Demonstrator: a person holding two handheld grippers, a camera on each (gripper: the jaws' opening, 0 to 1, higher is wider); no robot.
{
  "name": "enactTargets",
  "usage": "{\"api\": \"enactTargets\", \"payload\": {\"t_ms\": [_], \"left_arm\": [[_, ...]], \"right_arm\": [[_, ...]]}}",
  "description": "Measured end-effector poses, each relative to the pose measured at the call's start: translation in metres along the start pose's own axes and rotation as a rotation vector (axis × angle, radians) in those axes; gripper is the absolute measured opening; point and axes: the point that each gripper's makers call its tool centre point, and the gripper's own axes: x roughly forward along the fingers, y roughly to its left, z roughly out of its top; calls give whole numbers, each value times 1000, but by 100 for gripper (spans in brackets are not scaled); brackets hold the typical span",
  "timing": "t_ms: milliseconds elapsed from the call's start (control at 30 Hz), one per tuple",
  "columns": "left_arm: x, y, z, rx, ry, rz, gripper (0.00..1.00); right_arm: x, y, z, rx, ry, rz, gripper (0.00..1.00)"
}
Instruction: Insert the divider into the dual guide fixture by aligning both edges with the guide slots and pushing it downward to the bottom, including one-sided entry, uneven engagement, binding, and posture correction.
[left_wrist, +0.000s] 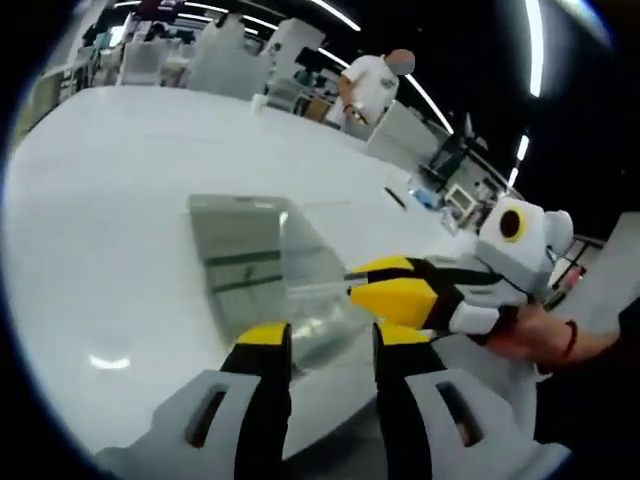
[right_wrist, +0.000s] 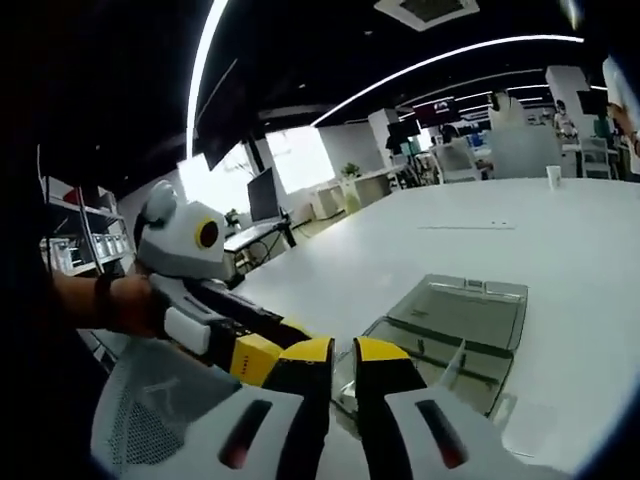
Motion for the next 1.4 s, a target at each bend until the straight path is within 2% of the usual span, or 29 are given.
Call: {"api": "enactTargets", "payload": {"t_ms": [67,167,267,367,433,633,700,900,1233,1400], "left_arm": [[0,0,1,-16,-12,-2,29],[-1,0,1,-46,-24,-12,29],[-1,0,1,-66,-30,-15,29],[-1,-1,0,-81,-36,-21,29],[-1,-1,0,-87,-38,-23,29],[-1,-2,6,-50,-81,-24,30],[-2,-3,8,2,-95,-19,31],[-5,-3,4,31,-91,-24,36],[-19,2,1,89,-91,-35,43],[-23,1,2,104,-109,-72,45]], "right_arm": [[0,-1,1,-7,-2,-7,2],[0,-1,3,46,-14,4,2],[0,-2,1,62,-17,-2,2],[-1,-2,1,155,-28,-7,2],[-1,-2,0,180,-25,-2,1],[-2,-7,6,198,-12,-32,1],[-1,-9,6,213,9,-46,1],[2,-11,4,225,50,-63,1],[7,-11,-8,312,139,-116,1],[9,-13,-12,279,187,-165,1]]}}
